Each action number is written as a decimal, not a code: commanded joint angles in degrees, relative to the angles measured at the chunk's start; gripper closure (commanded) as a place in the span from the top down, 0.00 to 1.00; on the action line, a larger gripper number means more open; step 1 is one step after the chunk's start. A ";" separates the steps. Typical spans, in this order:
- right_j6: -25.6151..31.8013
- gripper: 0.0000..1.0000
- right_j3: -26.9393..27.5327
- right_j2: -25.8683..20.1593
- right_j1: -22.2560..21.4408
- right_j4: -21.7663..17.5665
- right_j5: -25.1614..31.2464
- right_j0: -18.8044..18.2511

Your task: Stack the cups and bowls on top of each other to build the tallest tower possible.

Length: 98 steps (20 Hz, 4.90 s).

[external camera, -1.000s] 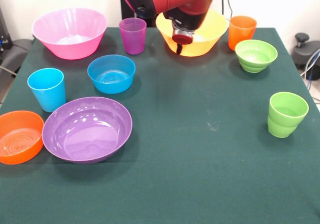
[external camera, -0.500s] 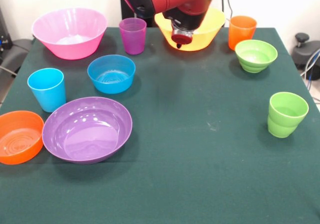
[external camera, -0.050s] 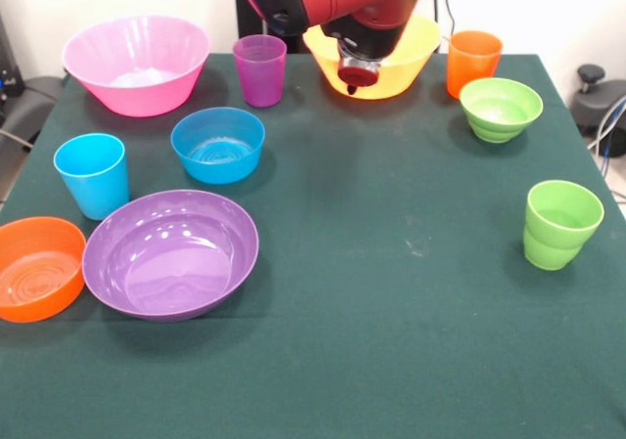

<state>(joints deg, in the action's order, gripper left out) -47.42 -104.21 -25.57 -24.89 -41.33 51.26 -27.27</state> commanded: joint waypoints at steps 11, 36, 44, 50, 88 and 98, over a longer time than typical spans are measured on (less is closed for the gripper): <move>2.62 0.00 4.59 -3.79 -11.67 4.38 5.40 -1.23; 5.55 0.00 26.06 -5.28 -5.16 8.30 15.22 -0.51; 6.46 0.00 32.99 -5.19 -2.49 7.78 16.77 -0.22; 5.59 0.00 37.24 -5.19 0.62 6.94 15.41 0.36; -12.33 0.00 42.75 4.16 10.46 13.99 12.25 10.61; -12.10 0.00 40.85 6.50 10.43 14.44 8.72 10.86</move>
<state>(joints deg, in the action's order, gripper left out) -47.90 -64.16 -21.84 -17.08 -26.01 62.87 -17.54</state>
